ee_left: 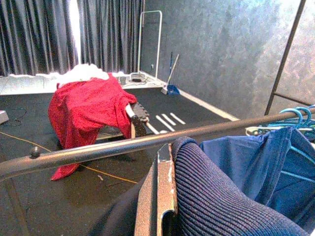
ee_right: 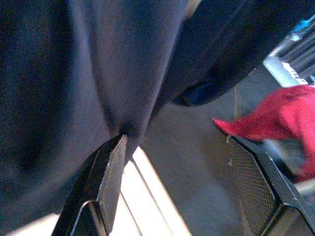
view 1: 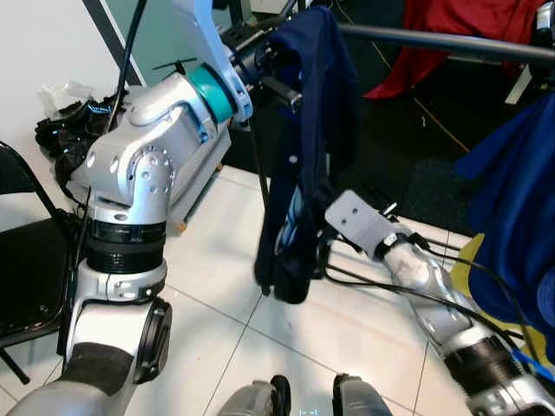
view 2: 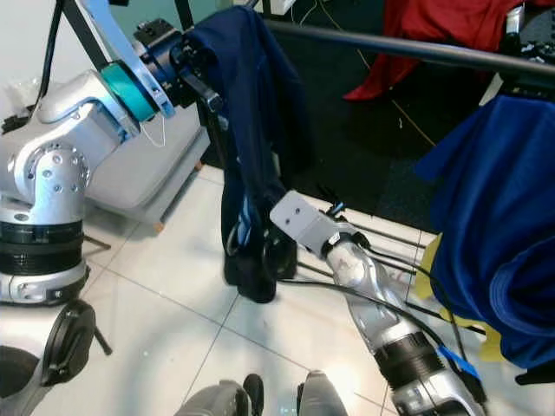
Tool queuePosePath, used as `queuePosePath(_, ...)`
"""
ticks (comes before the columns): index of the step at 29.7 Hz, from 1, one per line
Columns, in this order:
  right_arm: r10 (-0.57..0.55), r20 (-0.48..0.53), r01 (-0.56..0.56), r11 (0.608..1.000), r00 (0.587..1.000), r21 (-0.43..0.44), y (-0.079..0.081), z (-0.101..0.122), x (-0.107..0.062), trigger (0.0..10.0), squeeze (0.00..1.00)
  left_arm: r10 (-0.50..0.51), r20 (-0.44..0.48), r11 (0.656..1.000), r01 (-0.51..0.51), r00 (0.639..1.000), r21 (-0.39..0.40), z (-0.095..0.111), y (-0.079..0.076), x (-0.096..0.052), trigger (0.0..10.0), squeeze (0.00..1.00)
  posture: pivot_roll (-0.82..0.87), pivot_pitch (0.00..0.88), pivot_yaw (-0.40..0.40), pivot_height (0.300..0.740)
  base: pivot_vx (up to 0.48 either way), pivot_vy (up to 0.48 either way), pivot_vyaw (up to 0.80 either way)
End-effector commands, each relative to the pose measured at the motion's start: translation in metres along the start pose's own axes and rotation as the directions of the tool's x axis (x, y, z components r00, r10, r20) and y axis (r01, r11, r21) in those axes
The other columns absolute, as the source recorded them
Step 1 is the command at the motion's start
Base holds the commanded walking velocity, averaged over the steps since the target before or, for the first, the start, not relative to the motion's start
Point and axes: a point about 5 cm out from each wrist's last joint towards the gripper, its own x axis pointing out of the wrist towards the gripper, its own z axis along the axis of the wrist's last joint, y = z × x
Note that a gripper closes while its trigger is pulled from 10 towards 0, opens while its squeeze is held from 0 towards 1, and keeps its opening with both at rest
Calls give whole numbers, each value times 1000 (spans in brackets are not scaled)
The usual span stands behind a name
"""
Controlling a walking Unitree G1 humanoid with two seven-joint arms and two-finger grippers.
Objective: Hang hanger
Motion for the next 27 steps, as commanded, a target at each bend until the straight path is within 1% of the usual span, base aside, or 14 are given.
queuePosePath(1, 72, 101, -86, 985, 992, 151, 9, 9, 3, 10000, 0, -17, 47, 1000, 16, 999, 22, 14, -4, -3, 10000, 0, -108, 101, 164, 740, 0, 0, 0)
queuePosePath(2, 102, 160, -137, 964, 982, 228, 12, 17, 6, 10000, 0, -16, 49, 1000, 15, 999, 22, 15, -4, -3, 10000, 0, -106, 98, 163, 740, 0, 0, 0)
queuePosePath(3, 131, 197, -181, 949, 972, 260, 15, 22, 9, 10000, 0, -16, 50, 1000, 15, 999, 21, 16, -4, -3, 10000, 0, -102, 97, 162, 740, 0, 0, 0)
queuePosePath(5, 154, 221, -212, 939, 963, 271, 17, 26, 11, 10000, 0, -14, 51, 1000, 13, 999, 21, 17, -3, -4, 10000, 0, -101, 96, 161, 740, 0, 0, 0)
queuePosePath(8, 199, 246, -258, 936, 949, 240, 18, 33, 12, 10000, 0, -6, 47, 1000, 4, 999, 25, 17, -3, -5, 10000, 0, -103, 94, 159, 740, 0, 0, 0)
queuePosePath(13, 160, 242, -218, 947, 957, 235, 8, 31, 5, 10000, 0, 20, 35, 999, -21, 999, 36, 15, 0, -5, 10000, 0, -109, 96, 158, 740, 0, 0, 0)
queuePosePath(16, 122, 254, -183, 955, 960, 233, -10, 26, -14, 10000, 0, 37, 14, 999, -37, 999, 32, 10, 2, -5, 10000, 0, -126, 104, 174, 740, 0, 0, 0)
queuePosePath(18, 119, 267, -190, 948, 956, 257, -14, 26, -21, 10000, 0, 33, 11, 999, -33, 999, 27, 9, 3, -4, 10000, 0, -133, 104, 184, 740, 0, 0, 0)
queuePosePath(19, 119, 267, -190, 948, 956, 257, -14, 26, -21, 10000, 0, 33, 11, 999, -33, 999, 27, 9, 3, -4, 10000, 0, -133, 104, 184, 740, 0, 0, 0)
queuePosePath(21, 197, 282, -272, 927, 939, 257, -11, 28, -32, 10000, 0, 26, 9, 999, -27, 1000, 22, 8, 3, -2, 10000, 0, -136, 102, 189, 740, 0, 0, 0)
queuePosePath(23, 239, 271, -302, 926, 933, 225, -9, 29, -38, 10000, 0, 34, 7, 999, -34, 999, 24, 8, 4, 0, 10000, 0, -140, 101, 192, 740, 0, 0, 0)
queuePosePath(24, 290, 242, -335, 926, 926, 173, -7, 27, -46, 10000, 0, 48, 2, 999, -49, 999, 22, 7, 6, 1, 10000, 0, -142, 102, 196, 740, 0, 0, 0)
queuePosePath(26, 290, 242, -335, 926, 926, 173, -7, 27, -46, 10000, 0, 48, 2, 999, -49, 999, 22, 7, 6, 1, 10000, 0, -142, 102, 196, 740, 0, 0, 0)
queuePosePath(27, 320, 220, -354, 925, 922, 139, -5, 26, -51, 10000, 0, 60, -1, 998, -59, 998, 21, 6, 8, 2, 10000, 0, -143, 103, 197, 740, 0, 0, 0)
